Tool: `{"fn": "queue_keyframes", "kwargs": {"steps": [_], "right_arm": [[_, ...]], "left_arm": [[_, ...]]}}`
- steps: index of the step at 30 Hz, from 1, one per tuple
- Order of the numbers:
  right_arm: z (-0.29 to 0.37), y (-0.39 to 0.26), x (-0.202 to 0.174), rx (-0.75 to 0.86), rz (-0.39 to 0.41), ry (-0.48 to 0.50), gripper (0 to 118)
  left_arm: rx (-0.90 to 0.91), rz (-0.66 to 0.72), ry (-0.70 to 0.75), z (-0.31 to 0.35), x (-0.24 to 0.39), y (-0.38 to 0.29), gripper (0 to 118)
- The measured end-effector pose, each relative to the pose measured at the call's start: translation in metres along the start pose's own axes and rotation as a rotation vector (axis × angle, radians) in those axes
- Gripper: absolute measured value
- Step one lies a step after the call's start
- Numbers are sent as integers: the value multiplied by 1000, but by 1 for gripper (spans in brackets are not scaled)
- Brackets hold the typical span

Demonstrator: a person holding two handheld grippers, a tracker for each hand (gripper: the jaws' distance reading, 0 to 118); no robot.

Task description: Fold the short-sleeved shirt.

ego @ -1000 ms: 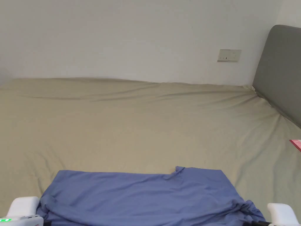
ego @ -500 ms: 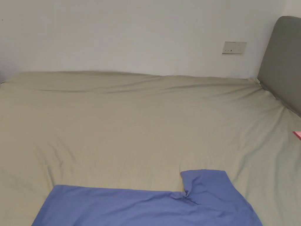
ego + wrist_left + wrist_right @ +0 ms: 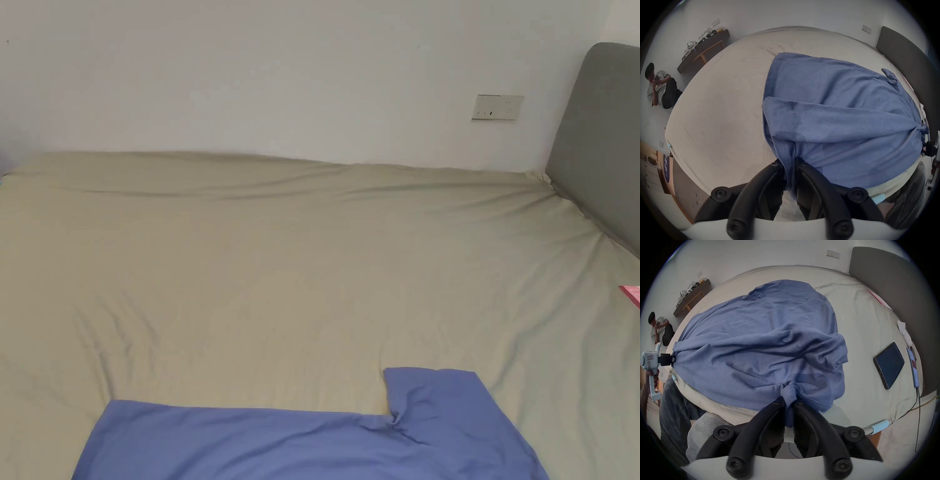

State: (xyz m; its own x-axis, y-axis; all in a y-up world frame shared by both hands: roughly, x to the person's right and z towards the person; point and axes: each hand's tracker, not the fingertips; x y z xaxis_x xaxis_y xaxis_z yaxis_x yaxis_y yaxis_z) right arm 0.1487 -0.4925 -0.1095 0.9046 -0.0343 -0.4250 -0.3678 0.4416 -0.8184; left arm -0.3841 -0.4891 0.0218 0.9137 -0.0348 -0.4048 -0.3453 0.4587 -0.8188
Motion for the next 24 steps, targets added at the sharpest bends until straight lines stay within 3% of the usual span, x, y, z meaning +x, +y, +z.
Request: {"fn": "queue_keyframes", "kwargs": {"steps": [1,3,4,7,9,11,12,13,14,15,19,24], "right_arm": [[-1,-2,5,3,-3,3,11],[-3,-4,7,11,-12,5,12],[-3,-7,6,20,-9,6,12],[5,-14,-4,61,24,6,17],[4,-17,-7,82,35,7,24],[3,-20,-5,112,63,-10,52],[3,-20,-9,118,71,-29,59],[2,-19,-10,93,82,-101,66],[1,-17,-9,70,85,-143,83],[4,-17,-10,66,80,-148,92],[43,-13,-14,266,-16,-73,94],[80,11,-5,351,17,-119,94]], "left_arm": [[5,12,-3,1,-2,-1,38],[76,76,54,7,-8,-7,101],[60,93,81,8,-14,-9,118],[148,129,38,39,-24,-3,113],[234,117,119,62,-22,21,115],[339,118,120,75,-22,53,118],[357,128,104,75,-23,74,118],[361,137,88,72,-22,94,118],[363,137,76,64,-20,111,118],[365,126,66,52,-18,129,118],[227,103,131,-35,-8,185,118],[156,28,116,-102,7,214,118]]}}
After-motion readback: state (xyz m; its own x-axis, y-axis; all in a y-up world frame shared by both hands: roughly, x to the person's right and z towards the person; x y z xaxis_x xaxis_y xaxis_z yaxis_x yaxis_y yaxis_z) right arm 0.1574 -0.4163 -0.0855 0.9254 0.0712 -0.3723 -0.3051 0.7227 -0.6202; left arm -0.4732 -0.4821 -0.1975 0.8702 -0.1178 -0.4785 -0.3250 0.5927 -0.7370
